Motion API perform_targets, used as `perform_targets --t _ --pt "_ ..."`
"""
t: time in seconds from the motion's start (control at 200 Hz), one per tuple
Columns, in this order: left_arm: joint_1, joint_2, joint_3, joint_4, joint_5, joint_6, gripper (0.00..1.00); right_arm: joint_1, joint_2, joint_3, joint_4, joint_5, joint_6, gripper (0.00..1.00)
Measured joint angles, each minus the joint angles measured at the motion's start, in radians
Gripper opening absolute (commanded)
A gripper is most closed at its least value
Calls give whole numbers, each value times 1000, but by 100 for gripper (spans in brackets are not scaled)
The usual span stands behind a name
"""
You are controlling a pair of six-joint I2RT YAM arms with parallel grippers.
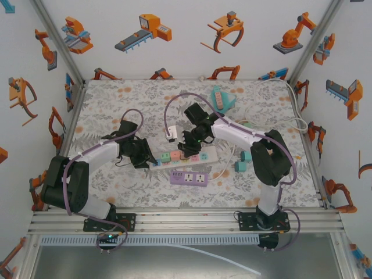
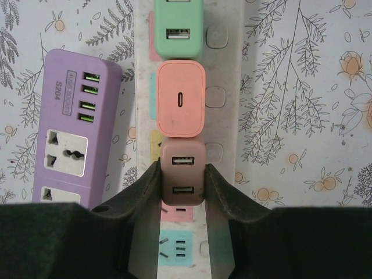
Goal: Pull the plug off the socket
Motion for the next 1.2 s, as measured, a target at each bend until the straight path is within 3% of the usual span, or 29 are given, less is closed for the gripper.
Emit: perform_targets --t 0.791,1.037,1.197 --pt "-9 -6 11 -37 -20 19 45 -3 -74 0 -5 -12 47 10" --pt "-10 -77 28 -85 -52 37 46 -59 -233 -25 23 -8 230 10" --pt "-10 -173 101 -89 -60 39 46 -170 -348 -63 79 15 465 8"
